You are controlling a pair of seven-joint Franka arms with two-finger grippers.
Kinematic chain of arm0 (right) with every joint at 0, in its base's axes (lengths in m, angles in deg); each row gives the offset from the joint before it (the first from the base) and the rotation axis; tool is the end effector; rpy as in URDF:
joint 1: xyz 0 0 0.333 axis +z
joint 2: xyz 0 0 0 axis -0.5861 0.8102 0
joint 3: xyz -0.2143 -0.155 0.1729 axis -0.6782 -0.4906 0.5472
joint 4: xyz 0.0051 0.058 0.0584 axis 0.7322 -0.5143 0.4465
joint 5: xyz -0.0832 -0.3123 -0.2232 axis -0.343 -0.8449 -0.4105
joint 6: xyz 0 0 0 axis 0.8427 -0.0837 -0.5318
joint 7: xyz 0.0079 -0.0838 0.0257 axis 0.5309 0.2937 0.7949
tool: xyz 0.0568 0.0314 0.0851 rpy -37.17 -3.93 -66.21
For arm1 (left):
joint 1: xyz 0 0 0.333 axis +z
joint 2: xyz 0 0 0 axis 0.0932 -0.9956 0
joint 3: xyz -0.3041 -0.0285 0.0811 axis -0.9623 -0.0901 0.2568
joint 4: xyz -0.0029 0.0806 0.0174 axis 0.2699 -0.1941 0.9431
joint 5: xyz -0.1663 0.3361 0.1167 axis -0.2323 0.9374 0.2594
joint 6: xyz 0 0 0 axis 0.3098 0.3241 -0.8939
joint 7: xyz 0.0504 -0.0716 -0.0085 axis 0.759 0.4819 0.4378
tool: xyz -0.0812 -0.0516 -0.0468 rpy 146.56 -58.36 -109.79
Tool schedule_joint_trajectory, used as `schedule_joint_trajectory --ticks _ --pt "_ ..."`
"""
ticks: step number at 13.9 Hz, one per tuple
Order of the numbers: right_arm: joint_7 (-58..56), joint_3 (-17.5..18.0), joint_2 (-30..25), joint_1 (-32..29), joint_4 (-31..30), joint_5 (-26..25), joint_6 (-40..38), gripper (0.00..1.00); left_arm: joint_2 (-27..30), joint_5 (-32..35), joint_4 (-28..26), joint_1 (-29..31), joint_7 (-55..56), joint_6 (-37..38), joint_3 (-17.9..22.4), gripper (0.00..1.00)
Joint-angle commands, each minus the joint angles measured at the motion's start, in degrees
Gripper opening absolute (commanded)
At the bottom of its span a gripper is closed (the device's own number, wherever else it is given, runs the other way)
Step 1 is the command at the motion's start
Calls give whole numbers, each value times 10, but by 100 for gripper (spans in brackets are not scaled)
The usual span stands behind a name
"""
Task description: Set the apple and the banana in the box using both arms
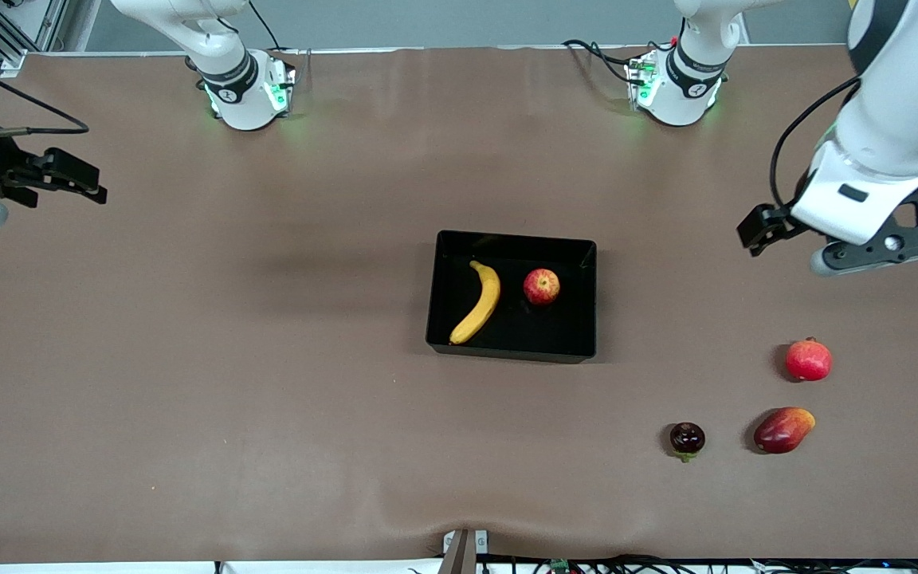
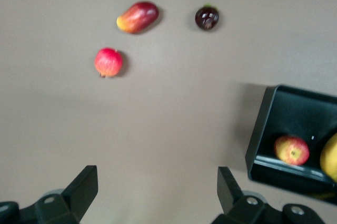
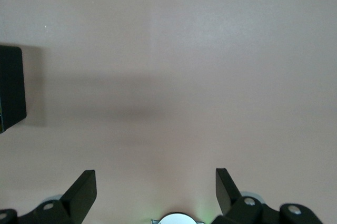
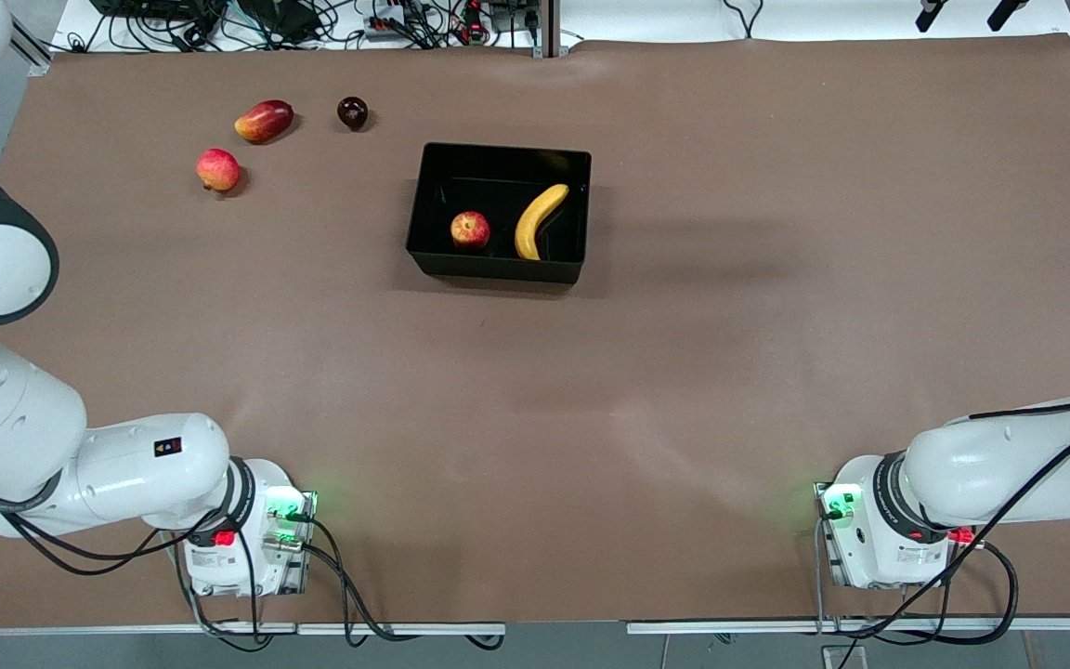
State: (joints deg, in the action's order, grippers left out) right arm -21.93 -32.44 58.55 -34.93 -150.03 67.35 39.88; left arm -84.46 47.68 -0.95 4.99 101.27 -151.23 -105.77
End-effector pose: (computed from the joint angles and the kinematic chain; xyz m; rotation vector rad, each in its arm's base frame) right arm 0.5468 0.0121 0.6349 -3.0976 -0.0176 0.1637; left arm 0.5752 -0.1329 0.6227 -2.9768 -0.1813 -0.0009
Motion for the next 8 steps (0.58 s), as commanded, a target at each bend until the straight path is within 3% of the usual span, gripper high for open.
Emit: schedule_joint_trajectory --ticks 1,3,8 --pt "-13 1 3 -16 6 5 2 100 54 -55 -41 -53 -68 6 105 100" --pt "-32 1 3 -29 5 5 3 100 72 -90 -56 -80 -110 2 163 100" --pt "-32 1 1 -25 4 5 1 100 160 -99 -171 -83 -140 -38 175 100"
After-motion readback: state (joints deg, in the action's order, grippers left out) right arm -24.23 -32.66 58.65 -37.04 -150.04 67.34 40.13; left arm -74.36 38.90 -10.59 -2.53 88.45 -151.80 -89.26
